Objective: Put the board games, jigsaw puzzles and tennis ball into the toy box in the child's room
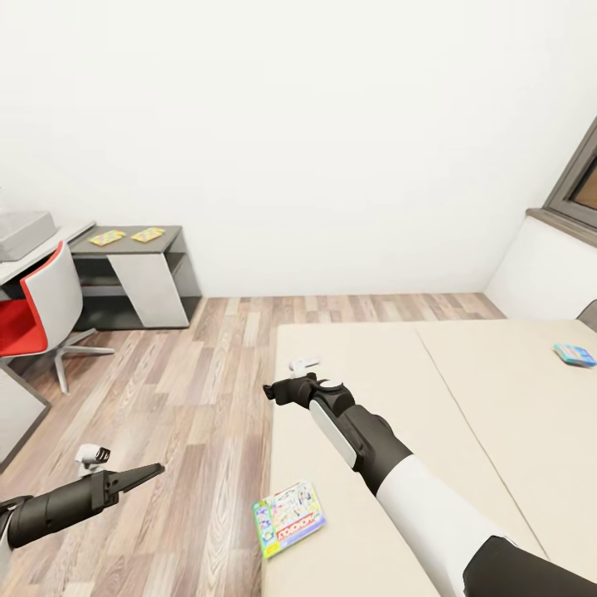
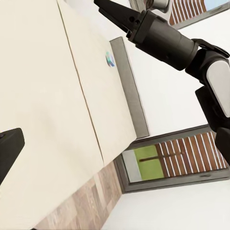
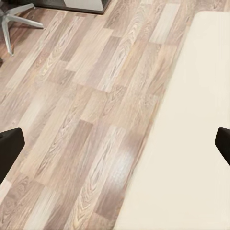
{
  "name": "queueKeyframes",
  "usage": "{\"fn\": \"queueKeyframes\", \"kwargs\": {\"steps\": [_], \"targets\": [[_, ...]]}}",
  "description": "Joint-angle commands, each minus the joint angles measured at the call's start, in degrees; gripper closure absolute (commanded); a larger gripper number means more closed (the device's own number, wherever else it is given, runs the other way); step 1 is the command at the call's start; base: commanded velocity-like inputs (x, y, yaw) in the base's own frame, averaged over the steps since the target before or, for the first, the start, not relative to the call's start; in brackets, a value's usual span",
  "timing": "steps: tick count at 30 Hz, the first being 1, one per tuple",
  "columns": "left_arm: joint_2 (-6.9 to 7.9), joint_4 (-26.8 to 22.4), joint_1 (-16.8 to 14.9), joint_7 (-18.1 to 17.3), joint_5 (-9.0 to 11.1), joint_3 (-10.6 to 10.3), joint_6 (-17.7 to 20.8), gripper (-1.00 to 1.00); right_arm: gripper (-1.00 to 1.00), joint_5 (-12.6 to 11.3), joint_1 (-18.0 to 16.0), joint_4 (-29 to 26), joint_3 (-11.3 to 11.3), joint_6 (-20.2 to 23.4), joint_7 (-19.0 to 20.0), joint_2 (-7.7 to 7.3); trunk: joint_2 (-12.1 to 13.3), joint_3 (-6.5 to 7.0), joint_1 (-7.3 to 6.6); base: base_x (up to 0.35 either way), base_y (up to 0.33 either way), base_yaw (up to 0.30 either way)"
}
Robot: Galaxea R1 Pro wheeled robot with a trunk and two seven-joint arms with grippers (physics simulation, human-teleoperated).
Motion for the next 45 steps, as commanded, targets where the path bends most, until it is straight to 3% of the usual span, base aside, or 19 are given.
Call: {"fn": "queueKeyframes", "kwargs": {"steps": [1,12,45], "targets": [[0.01,-0.01,-0.03,-0.27,-0.05,0.01,0.61,-1.00,-1.00,-0.52,-0.06,-0.07,0.09,0.20,-0.40,0.00,-0.11,-0.01,0.04,0.000,0.000,0.062],[-0.04,-0.01,-0.03,-0.16,-0.05,0.01,0.61,-1.00,-1.00,-0.53,-0.06,-0.05,0.09,0.20,-0.42,0.00,-0.11,0.94,0.04,0.000,0.000,0.043],[-0.04,-0.01,-0.03,-0.13,-0.05,-0.04,0.61,-1.00,-1.00,-0.61,-0.06,-0.11,0.09,0.12,-0.34,0.00,-0.11,2.15,0.04,0.000,0.000,-0.032]]}}
